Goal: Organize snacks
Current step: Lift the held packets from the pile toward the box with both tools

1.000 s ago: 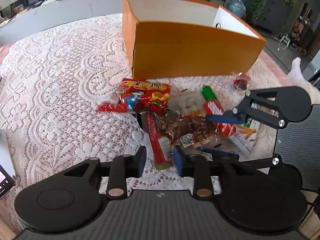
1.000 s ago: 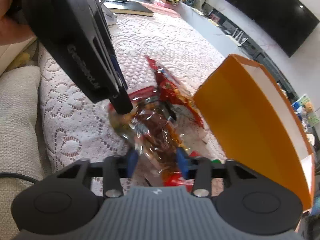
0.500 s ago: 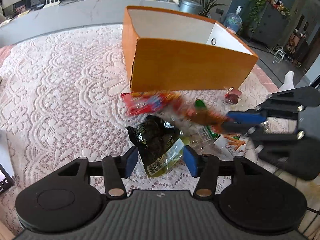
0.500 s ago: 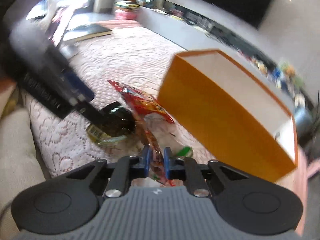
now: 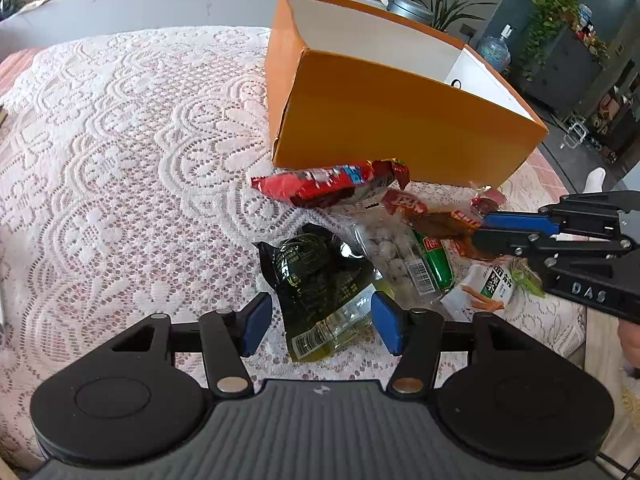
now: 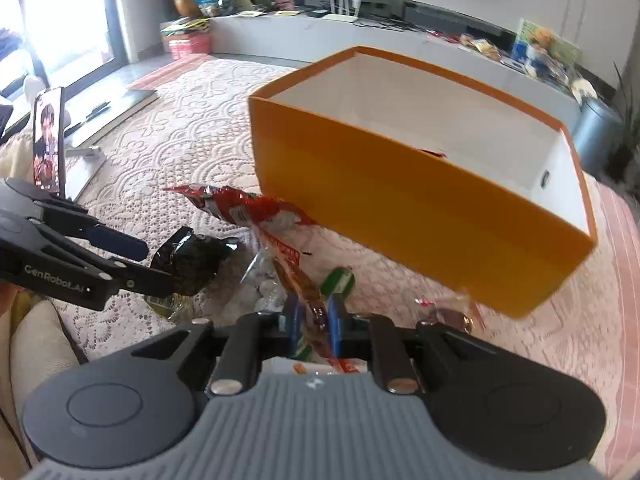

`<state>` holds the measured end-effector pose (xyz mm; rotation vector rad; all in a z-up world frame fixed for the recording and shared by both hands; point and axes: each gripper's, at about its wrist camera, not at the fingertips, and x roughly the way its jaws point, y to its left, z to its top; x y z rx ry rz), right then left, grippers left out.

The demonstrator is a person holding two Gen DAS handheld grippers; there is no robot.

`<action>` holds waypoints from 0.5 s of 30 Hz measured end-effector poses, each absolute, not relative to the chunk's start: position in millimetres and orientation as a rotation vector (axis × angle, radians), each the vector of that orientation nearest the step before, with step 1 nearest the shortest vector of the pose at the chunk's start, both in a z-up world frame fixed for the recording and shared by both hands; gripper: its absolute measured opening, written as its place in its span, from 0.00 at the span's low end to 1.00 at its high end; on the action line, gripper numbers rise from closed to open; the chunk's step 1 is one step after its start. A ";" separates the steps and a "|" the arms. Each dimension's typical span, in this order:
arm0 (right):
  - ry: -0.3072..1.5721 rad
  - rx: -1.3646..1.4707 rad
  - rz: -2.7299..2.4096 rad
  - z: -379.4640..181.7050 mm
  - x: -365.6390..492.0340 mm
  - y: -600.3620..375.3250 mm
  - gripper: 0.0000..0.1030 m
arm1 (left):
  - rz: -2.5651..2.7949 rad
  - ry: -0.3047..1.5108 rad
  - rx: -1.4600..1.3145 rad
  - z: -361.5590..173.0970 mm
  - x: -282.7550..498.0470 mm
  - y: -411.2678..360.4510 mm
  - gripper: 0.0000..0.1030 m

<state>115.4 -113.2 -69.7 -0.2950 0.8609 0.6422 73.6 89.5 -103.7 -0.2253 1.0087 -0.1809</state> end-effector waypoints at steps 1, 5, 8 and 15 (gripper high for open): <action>0.858 -0.309 0.647 -71.2 116.5 -110.4 0.16 | -0.180 1.009 -0.237 -104.5 74.4 90.9 0.66; 0.858 -0.337 0.669 -77.6 126.6 -103.7 0.22 | -0.164 0.998 -0.283 -110.1 81.7 93.2 0.70; 0.849 -0.359 0.687 -81.0 130.5 -100.5 0.27 | -0.143 0.995 -0.296 -114.8 87.5 93.4 0.71; 0.828 -0.417 0.731 -89.4 131.3 -90.7 0.33 | -0.130 0.991 -0.313 -125.6 99.5 90.0 0.72</action>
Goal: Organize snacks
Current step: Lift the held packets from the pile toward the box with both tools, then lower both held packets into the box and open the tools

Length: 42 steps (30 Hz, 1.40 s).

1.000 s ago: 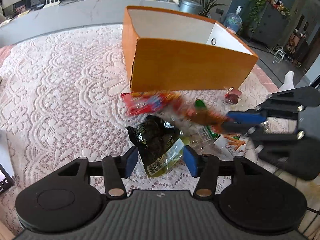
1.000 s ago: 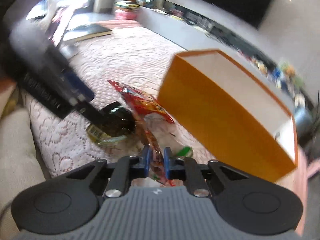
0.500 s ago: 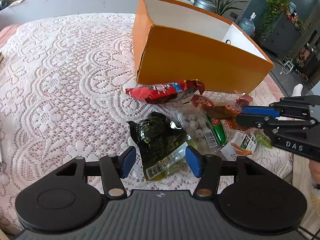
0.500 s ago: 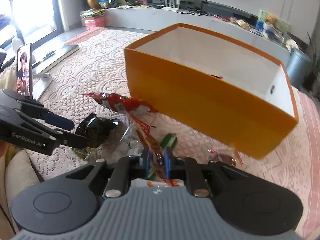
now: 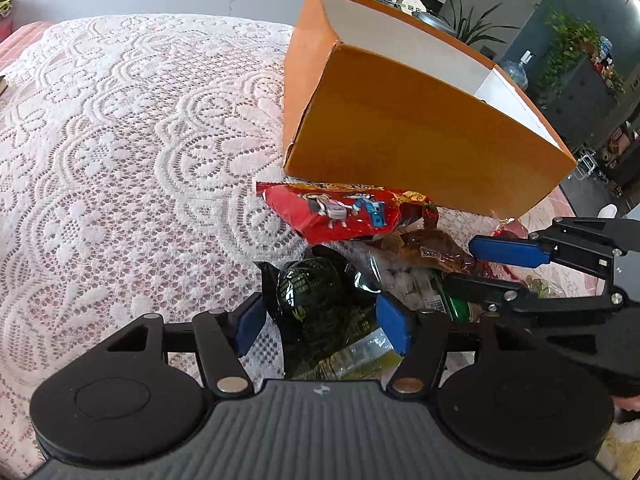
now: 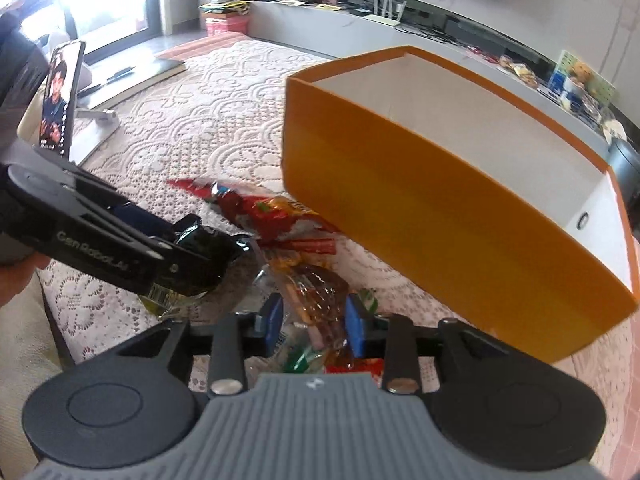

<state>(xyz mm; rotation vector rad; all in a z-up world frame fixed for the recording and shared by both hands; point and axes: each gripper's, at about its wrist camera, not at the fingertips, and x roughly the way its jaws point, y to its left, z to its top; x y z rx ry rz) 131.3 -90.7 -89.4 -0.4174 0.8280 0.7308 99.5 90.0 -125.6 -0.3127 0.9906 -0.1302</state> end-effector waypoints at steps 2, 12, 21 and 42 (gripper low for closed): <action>0.806 -0.447 0.731 -91.4 130.1 -86.9 0.36 | -0.128 0.988 -0.323 -128.0 102.0 90.6 0.72; 0.740 -0.538 0.692 -103.9 130.1 -77.9 0.39 | -0.116 0.974 -0.215 -132.1 106.9 72.3 0.56; 0.688 -0.557 0.670 -94.4 119.3 -78.8 0.00 | -0.107 0.965 -0.174 -123.8 97.4 65.8 0.46; 0.728 -0.154 0.628 -35.4 103.7 -137.0 0.00 | -0.185 0.850 -0.230 -65.2 51.2 46.6 0.45</action>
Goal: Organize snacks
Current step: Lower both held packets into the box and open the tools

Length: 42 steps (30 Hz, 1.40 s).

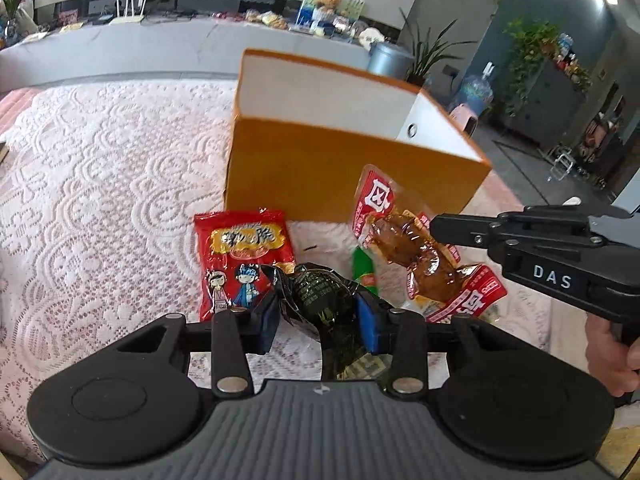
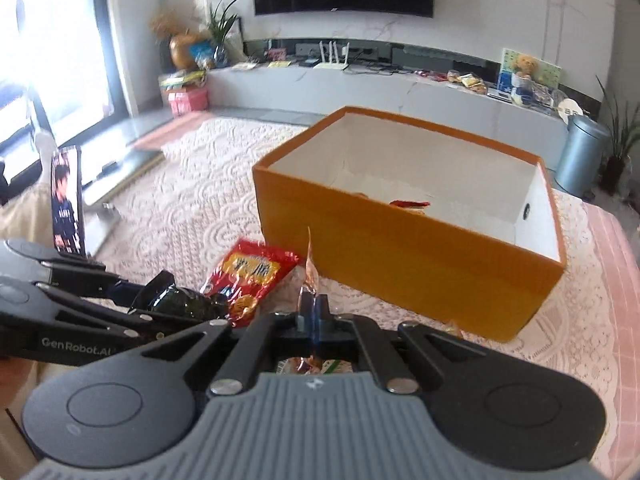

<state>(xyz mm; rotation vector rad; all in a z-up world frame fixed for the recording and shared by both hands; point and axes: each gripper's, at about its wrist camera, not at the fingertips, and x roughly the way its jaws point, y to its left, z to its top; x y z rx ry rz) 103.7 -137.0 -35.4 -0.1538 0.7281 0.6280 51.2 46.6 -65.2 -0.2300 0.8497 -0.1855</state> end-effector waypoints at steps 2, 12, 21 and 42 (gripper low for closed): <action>0.717 -0.130 0.623 -31.2 100.2 -141.4 0.00 | -0.191 0.835 -0.232 -59.8 49.9 45.1 0.44; 0.624 -0.080 0.590 -2.5 90.9 -161.7 0.00 | -0.183 0.731 -0.194 -19.6 65.6 33.0 0.44; 0.537 -0.109 0.534 30.4 115.2 -173.6 0.00 | -0.205 0.654 -0.136 12.7 108.6 8.3 0.45; 0.566 -0.179 0.376 21.6 243.6 -176.6 0.00 | -0.245 0.717 -0.115 -3.7 215.4 -12.8 0.44</action>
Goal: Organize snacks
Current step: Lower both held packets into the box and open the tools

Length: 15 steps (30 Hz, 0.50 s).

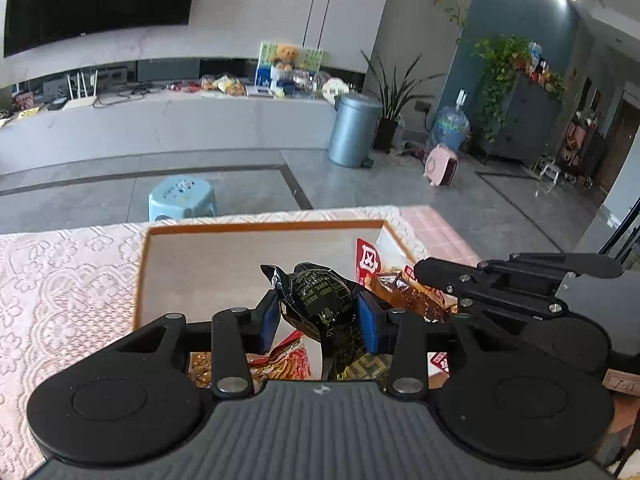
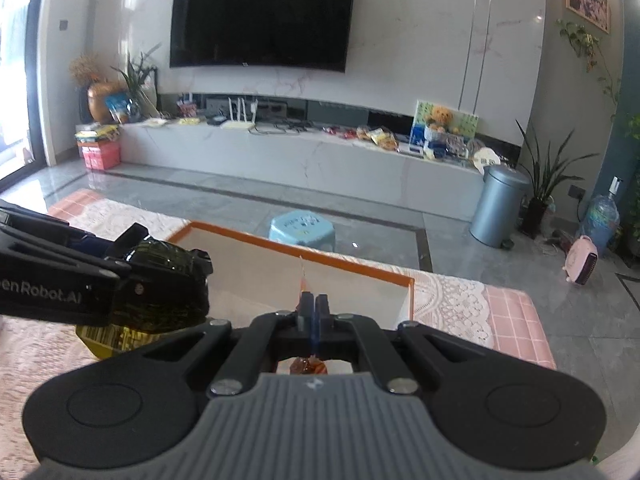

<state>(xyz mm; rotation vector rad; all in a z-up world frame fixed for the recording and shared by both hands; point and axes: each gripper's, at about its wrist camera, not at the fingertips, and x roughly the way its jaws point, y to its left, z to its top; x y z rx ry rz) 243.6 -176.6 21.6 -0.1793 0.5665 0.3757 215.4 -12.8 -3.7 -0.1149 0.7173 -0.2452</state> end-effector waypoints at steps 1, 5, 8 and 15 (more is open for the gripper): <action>0.576 -0.181 0.371 17.8 248.1 -176.4 0.00 | -0.246 0.731 -0.115 -8.4 220.3 -14.7 0.44; 0.632 -0.172 0.362 1.4 272.2 -178.0 0.00 | -0.263 0.798 -0.136 -28.0 241.9 -19.1 0.44; 0.672 -0.176 0.367 -10.6 285.5 -175.5 0.00 | -0.274 0.856 -0.121 -42.8 253.5 -24.7 0.44; 0.748 -0.236 0.381 -38.0 299.1 -170.2 0.00 | -0.256 0.953 -0.083 -62.2 264.7 -28.4 0.45</action>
